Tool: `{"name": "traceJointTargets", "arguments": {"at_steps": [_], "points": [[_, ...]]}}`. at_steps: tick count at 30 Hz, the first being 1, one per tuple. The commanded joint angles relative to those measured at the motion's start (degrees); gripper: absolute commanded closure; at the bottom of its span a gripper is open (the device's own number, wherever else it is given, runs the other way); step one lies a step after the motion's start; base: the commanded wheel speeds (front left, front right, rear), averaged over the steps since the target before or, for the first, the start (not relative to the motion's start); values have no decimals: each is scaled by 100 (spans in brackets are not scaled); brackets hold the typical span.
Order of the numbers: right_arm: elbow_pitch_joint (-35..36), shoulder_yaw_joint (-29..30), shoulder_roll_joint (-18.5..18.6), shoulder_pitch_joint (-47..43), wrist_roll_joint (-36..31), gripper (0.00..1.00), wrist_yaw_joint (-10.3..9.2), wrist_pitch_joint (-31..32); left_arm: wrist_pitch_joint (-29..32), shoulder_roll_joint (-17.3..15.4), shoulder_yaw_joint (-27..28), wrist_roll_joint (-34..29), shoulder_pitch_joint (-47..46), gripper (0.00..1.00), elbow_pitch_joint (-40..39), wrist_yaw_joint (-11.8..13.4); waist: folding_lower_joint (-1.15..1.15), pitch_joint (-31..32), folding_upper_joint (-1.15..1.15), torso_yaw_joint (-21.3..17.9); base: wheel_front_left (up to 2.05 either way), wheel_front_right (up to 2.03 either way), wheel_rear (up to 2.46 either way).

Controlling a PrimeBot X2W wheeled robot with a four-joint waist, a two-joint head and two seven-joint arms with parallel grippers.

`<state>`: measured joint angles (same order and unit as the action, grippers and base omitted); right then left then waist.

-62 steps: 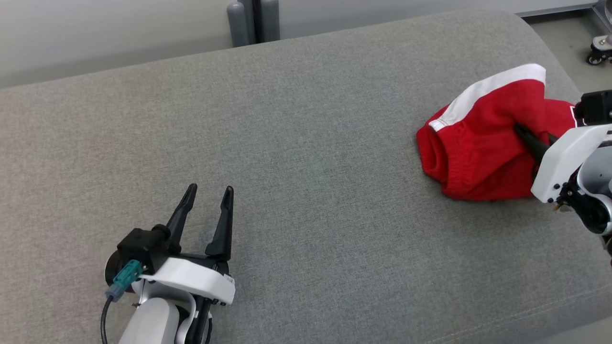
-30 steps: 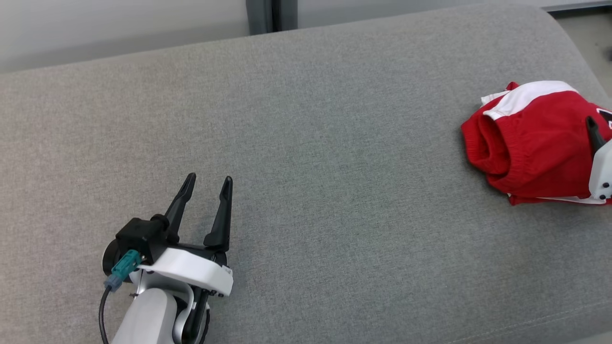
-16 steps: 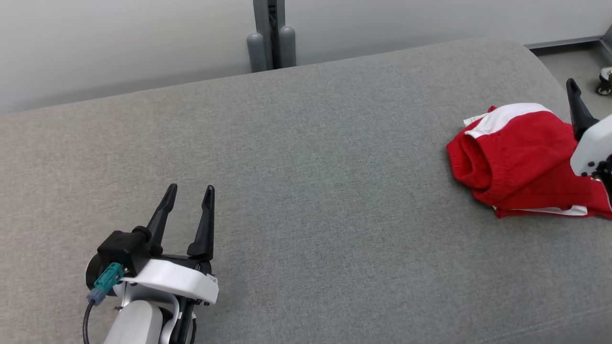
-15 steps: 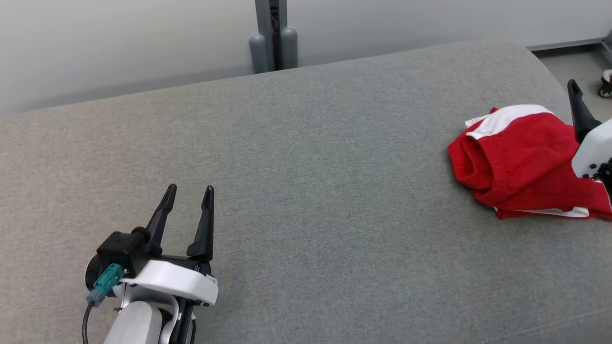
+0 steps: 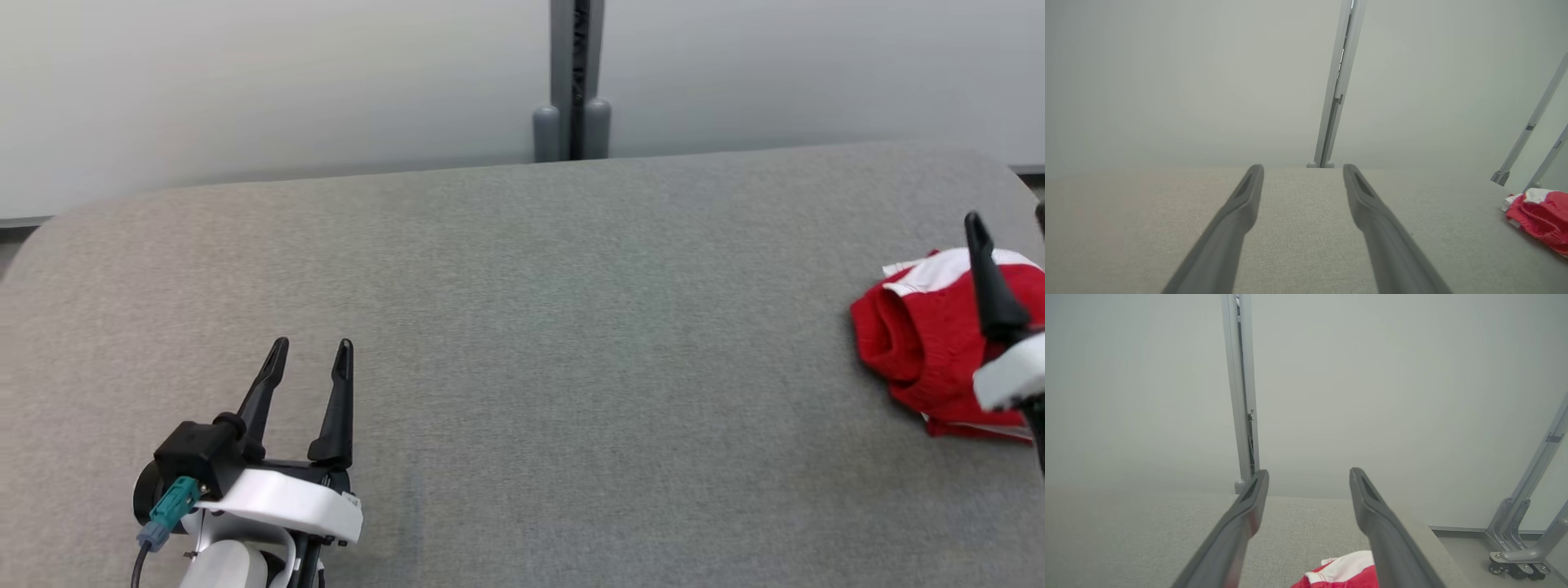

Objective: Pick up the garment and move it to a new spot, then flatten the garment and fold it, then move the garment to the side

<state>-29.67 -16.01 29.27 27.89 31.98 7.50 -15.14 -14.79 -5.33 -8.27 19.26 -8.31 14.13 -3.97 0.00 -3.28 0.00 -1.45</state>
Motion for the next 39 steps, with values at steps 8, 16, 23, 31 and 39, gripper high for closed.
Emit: {"name": "traceJointTargets", "arguments": {"at_steps": [8,16,23,31,39], "points": [[1515,965,-704,-1722,-500,0,-1,102,0,-25,82,114,261,0,-131,136,0,251,0,409,0,0,0],[2335,1564,-1459,-2799,-920,0,-1,265,-26,56,163,256,628,0,-177,202,0,352,0,426,0,0,0],[2664,1522,-1839,-3280,-1047,0,-1,167,-34,136,281,145,820,0,-283,314,0,380,0,427,0,0,0],[2626,1370,-1822,-3345,-1009,0,-1,76,-36,171,236,-366,956,0,-398,295,0,370,0,426,0,0,0],[2588,1366,-1863,-3245,-1051,0,-1,38,-35,205,265,-444,933,0,-407,196,0,351,0,440,0,0,0]]}}
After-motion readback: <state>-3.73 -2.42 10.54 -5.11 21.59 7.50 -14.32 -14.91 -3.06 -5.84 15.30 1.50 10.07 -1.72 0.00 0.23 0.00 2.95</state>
